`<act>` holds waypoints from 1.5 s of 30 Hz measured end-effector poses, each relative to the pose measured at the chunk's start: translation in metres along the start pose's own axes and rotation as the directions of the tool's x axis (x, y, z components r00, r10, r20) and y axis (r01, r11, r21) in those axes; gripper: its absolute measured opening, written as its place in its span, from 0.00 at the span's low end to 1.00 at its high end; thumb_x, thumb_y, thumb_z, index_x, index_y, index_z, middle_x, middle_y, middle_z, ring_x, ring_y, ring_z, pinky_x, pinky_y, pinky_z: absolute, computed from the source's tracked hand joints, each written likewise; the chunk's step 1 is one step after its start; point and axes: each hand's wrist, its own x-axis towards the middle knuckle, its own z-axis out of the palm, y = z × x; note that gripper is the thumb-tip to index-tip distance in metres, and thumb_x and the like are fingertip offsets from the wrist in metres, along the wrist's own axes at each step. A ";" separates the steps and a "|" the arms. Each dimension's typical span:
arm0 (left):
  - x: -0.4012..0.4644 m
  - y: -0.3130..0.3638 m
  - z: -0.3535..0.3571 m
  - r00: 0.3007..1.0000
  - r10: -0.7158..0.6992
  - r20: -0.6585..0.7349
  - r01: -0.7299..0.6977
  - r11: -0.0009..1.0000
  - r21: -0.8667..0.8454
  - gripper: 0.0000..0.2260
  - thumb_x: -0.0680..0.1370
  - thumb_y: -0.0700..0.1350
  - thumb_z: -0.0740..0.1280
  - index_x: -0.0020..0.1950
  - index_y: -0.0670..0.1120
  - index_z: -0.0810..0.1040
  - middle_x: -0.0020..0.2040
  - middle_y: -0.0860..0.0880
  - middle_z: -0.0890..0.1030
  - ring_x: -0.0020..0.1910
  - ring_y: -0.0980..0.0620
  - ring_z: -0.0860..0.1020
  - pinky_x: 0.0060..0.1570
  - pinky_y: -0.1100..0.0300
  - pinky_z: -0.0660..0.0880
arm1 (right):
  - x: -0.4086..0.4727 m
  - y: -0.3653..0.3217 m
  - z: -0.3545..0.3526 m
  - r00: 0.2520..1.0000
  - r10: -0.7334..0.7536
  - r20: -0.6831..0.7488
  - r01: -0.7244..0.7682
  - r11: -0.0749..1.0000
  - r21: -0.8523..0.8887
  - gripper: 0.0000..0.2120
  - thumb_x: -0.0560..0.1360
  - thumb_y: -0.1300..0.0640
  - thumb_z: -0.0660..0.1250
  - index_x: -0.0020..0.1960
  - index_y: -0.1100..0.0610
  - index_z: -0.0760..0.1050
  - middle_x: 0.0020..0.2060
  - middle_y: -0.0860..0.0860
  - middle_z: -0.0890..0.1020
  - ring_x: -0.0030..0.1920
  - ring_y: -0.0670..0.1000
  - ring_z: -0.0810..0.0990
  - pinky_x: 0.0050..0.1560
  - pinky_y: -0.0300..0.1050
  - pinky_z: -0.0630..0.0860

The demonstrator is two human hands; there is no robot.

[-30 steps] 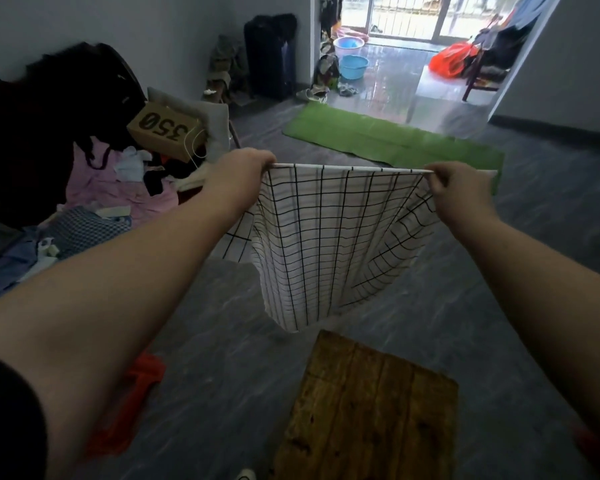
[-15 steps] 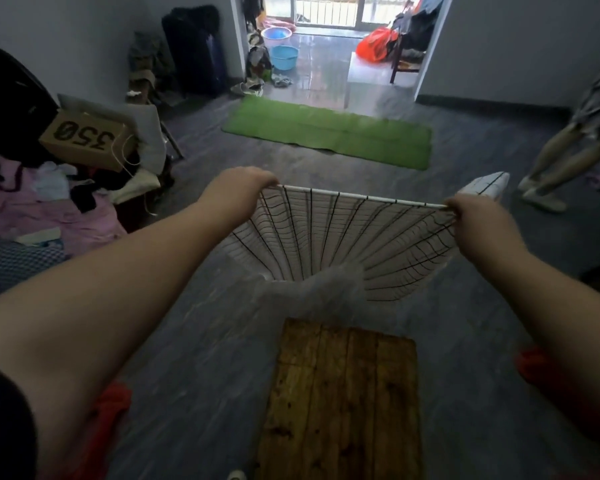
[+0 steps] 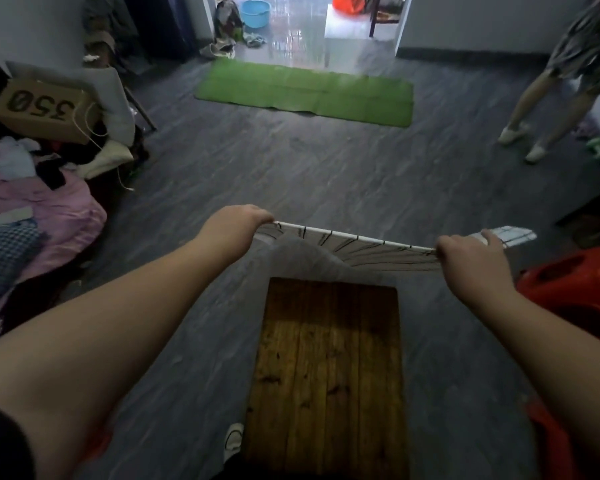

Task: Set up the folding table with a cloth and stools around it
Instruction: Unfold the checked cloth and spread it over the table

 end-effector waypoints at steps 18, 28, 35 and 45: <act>-0.245 0.039 0.111 0.998 -0.017 0.057 0.026 0.986 -0.163 0.28 0.72 0.27 0.64 0.67 0.51 0.80 0.65 0.49 0.80 0.62 0.45 0.79 0.58 0.53 0.76 | -0.238 -0.051 0.078 0.983 0.060 0.175 -0.137 0.870 0.474 0.12 0.75 0.64 0.72 0.55 0.52 0.85 0.55 0.53 0.84 0.57 0.60 0.80 0.52 0.52 0.79; -0.393 0.066 0.146 0.996 -0.055 0.068 0.067 0.981 -0.183 0.27 0.76 0.32 0.61 0.71 0.54 0.76 0.69 0.52 0.77 0.66 0.47 0.76 0.62 0.54 0.72 | -0.385 -0.097 0.069 0.960 0.080 0.270 -0.218 0.816 0.535 0.20 0.77 0.64 0.66 0.68 0.54 0.78 0.68 0.54 0.78 0.70 0.54 0.74 0.72 0.48 0.67; -0.446 0.075 0.195 0.992 -0.058 0.113 0.081 0.974 -0.211 0.26 0.76 0.33 0.63 0.69 0.55 0.77 0.68 0.53 0.78 0.66 0.48 0.76 0.60 0.53 0.75 | -0.436 -0.114 0.096 0.947 0.018 0.321 -0.174 0.869 0.464 0.29 0.74 0.75 0.60 0.72 0.56 0.73 0.73 0.54 0.71 0.76 0.53 0.66 0.74 0.44 0.59; -0.499 0.082 0.315 0.991 -0.020 0.132 0.051 0.969 -0.241 0.20 0.70 0.30 0.71 0.59 0.45 0.84 0.57 0.47 0.84 0.55 0.44 0.82 0.53 0.51 0.79 | -0.510 -0.144 0.197 0.908 -0.004 0.419 -0.170 0.911 0.376 0.32 0.73 0.76 0.59 0.73 0.55 0.73 0.73 0.54 0.71 0.75 0.56 0.66 0.73 0.49 0.59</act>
